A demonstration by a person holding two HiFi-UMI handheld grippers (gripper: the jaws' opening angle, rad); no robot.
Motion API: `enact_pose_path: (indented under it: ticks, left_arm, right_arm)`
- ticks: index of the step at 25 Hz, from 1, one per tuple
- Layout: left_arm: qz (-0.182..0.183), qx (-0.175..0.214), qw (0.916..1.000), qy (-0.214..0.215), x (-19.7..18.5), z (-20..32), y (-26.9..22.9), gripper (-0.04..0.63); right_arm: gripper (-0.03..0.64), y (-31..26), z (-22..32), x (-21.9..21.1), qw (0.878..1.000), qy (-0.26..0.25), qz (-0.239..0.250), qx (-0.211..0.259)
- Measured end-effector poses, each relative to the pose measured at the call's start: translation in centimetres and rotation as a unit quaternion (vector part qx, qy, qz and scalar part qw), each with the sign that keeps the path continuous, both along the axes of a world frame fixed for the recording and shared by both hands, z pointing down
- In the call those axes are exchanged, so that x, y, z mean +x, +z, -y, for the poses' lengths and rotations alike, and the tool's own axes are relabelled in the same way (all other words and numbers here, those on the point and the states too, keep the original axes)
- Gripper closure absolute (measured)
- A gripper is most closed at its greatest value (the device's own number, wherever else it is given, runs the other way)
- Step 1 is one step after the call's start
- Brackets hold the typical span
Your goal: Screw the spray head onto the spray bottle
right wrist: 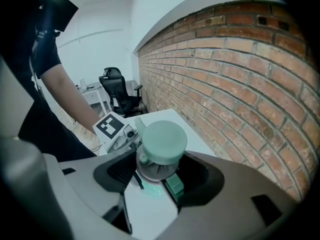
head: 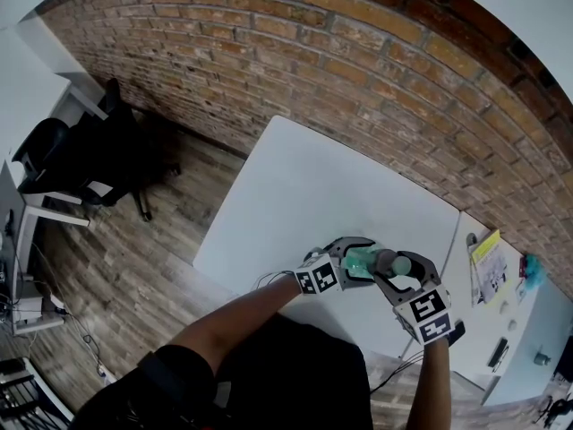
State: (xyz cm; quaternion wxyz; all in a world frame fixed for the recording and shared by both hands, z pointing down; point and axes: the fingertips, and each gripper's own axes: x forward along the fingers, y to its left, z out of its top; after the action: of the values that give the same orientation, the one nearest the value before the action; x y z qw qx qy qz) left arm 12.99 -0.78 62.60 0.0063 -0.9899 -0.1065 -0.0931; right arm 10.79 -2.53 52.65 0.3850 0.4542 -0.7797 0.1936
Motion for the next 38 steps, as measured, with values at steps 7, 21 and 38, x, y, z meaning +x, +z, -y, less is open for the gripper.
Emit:
enact_pose_path:
  ticks: [7,21,38]
  left_arm:
    - [0.005,-0.002,1.0000,0.004,0.0,0.0,0.1,0.198]
    - [0.000,0.003,1.0000,-0.008,0.1,0.0,0.0,0.196]
    - [0.002,-0.006,0.9999,-0.014,0.0,-0.2,-0.1,0.196]
  right_arm:
    - [0.345,0.1,-0.1,-0.2,0.997,-0.071,0.002,-0.009]
    - [0.345,0.0,-0.9,-0.6,0.940,-0.342,-0.010,0.003]
    - [0.345,0.4,-1.5,-1.0,0.905,-0.424,-0.018,-0.013]
